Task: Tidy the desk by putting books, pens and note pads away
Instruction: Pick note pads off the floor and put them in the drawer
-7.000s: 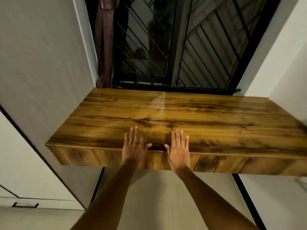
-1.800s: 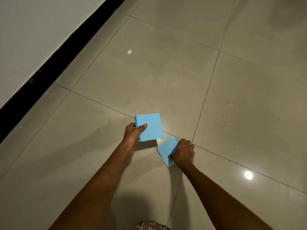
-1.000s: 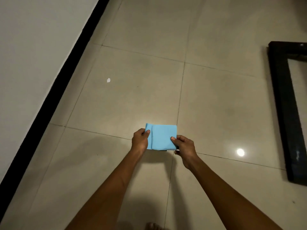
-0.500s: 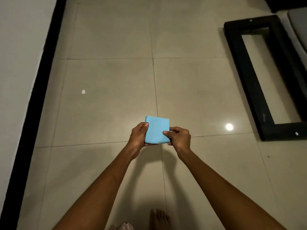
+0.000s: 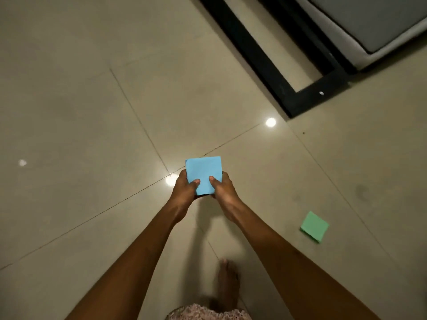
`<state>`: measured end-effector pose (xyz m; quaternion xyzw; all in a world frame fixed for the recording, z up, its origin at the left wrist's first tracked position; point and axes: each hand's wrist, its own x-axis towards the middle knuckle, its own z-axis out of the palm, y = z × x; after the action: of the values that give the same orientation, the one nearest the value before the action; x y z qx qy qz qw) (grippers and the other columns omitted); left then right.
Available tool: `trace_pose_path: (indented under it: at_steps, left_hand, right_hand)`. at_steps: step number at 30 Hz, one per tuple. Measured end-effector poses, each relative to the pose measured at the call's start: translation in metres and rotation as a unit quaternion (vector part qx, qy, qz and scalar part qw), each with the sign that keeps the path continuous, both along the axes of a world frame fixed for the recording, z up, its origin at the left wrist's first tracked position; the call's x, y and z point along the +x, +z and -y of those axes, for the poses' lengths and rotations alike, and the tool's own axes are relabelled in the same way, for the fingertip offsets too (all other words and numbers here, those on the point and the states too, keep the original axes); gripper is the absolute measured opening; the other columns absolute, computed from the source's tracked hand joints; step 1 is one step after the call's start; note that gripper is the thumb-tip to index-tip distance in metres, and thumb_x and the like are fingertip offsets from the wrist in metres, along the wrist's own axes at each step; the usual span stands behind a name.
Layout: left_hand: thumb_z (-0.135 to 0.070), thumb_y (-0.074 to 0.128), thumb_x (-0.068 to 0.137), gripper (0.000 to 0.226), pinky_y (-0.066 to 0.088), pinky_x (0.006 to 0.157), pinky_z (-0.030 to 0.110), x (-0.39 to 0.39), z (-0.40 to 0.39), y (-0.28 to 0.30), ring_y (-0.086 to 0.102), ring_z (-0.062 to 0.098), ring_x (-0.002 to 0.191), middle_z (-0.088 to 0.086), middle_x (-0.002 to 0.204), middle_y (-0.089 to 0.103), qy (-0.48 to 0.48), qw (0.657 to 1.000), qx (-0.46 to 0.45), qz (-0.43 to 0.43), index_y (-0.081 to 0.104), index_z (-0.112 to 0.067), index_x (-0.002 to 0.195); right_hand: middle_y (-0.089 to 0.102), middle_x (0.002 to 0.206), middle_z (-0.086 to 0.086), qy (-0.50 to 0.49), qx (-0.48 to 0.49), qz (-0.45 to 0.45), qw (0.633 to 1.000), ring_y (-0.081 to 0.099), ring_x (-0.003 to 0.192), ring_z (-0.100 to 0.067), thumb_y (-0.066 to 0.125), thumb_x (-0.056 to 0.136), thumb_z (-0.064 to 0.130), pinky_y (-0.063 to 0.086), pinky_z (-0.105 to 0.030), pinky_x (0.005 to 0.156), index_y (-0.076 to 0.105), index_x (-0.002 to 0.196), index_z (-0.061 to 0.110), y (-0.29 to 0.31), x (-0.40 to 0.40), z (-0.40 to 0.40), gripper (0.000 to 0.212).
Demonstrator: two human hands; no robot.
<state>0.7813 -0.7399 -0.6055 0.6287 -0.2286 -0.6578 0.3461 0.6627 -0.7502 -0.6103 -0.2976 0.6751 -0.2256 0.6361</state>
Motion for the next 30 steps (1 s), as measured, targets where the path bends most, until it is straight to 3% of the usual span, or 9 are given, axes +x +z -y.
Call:
trace_pose_path:
  at_steps: [5,8,11,14,16,21,24,27,30]
  left_hand:
    - [0.010,0.048,0.086,0.051,0.055,0.087,0.045,-0.073,-0.010,-0.025,0.059,0.031,0.113,0.013,0.129,0.053,-0.098,0.994,0.038,-0.033,0.040,-0.010,0.132]
    - [0.015,0.046,0.085,0.052,0.056,0.079,0.038,-0.120,-0.011,-0.043,0.058,0.033,0.111,0.015,0.126,0.055,-0.119,0.990,0.060,-0.044,0.043,-0.009,0.131]
    - [0.016,0.045,0.085,0.052,0.055,0.074,0.034,-0.163,-0.007,-0.069,0.057,0.032,0.110,0.013,0.125,0.055,-0.137,0.987,0.079,-0.031,0.043,-0.010,0.131]
    - [0.016,0.045,0.086,0.052,0.054,0.071,0.033,-0.202,0.001,-0.106,0.057,0.030,0.106,0.011,0.121,0.056,-0.151,0.985,0.085,-0.021,0.044,-0.011,0.130]
    - [0.015,0.045,0.087,0.050,0.055,0.073,0.034,-0.219,0.009,-0.129,0.057,0.030,0.107,0.011,0.121,0.055,-0.162,0.984,0.079,-0.008,0.045,-0.011,0.130]
    - [0.006,0.046,0.090,0.044,0.055,0.083,0.042,-0.269,0.013,-0.188,0.059,0.030,0.106,0.010,0.120,0.057,-0.231,0.970,0.073,0.008,0.046,-0.013,0.130]
    - [0.004,0.046,0.091,0.040,0.050,0.094,0.048,-0.290,0.009,-0.208,0.059,0.030,0.107,0.009,0.121,0.058,-0.251,0.965,0.079,0.011,0.048,-0.015,0.127]
    - [0.003,0.047,0.091,0.042,0.050,0.095,0.047,-0.307,0.007,-0.219,0.059,0.029,0.107,0.008,0.120,0.058,-0.266,0.961,0.080,0.013,0.047,-0.015,0.129]
    - [0.004,0.047,0.090,0.042,0.050,0.094,0.046,-0.316,0.010,-0.219,0.059,0.027,0.103,0.007,0.117,0.059,-0.286,0.955,0.076,0.012,0.047,-0.015,0.128]
  right_hand:
    - [0.058,0.125,-0.013,-0.071,0.033,0.026,0.997,0.058,0.112,-0.030,0.045,0.097,0.015,0.048,-0.048,0.099,0.046,0.131,0.009,-0.022,-0.090,-0.029,0.034]
    - [0.061,0.115,-0.006,-0.110,0.026,0.039,0.993,0.058,0.104,-0.022,0.043,0.100,0.028,0.047,-0.036,0.093,0.054,0.121,0.014,-0.030,-0.144,-0.044,0.027]
    - [0.059,0.124,-0.006,-0.141,0.013,-0.127,0.982,0.054,0.116,-0.020,0.050,0.097,0.031,0.040,-0.028,0.096,0.056,0.125,0.011,-0.060,-0.208,-0.058,0.036]
    - [0.048,0.138,-0.016,-0.141,0.049,-0.298,0.943,0.046,0.127,-0.031,0.063,0.089,0.017,0.035,-0.036,0.108,0.049,0.133,0.004,-0.110,-0.281,-0.077,0.049]
    - [0.041,0.144,-0.012,-0.067,0.077,-0.374,0.922,0.041,0.129,-0.033,0.068,0.084,0.013,0.034,-0.041,0.107,0.042,0.139,0.008,-0.133,-0.322,-0.087,0.061]
    - [0.022,0.156,-0.005,0.137,0.112,-0.475,0.862,0.025,0.141,-0.028,0.080,0.070,0.026,0.028,-0.046,0.111,0.023,0.148,0.017,-0.194,-0.402,-0.096,0.097]
    - [0.026,0.151,-0.008,0.260,0.092,-0.505,0.818,0.032,0.135,-0.028,0.081,0.065,0.032,0.031,-0.046,0.109,0.020,0.146,0.015,-0.218,-0.410,-0.098,0.103]
    - [0.033,0.140,-0.013,0.305,0.069,-0.551,0.774,0.037,0.126,-0.031,0.083,0.061,0.034,0.032,-0.041,0.103,0.023,0.144,0.012,-0.228,-0.410,-0.101,0.105]
    - [0.040,0.131,-0.012,0.298,0.066,-0.567,0.765,0.040,0.118,-0.030,0.085,0.055,0.039,0.035,-0.039,0.097,0.031,0.137,0.015,-0.227,-0.415,-0.097,0.101]
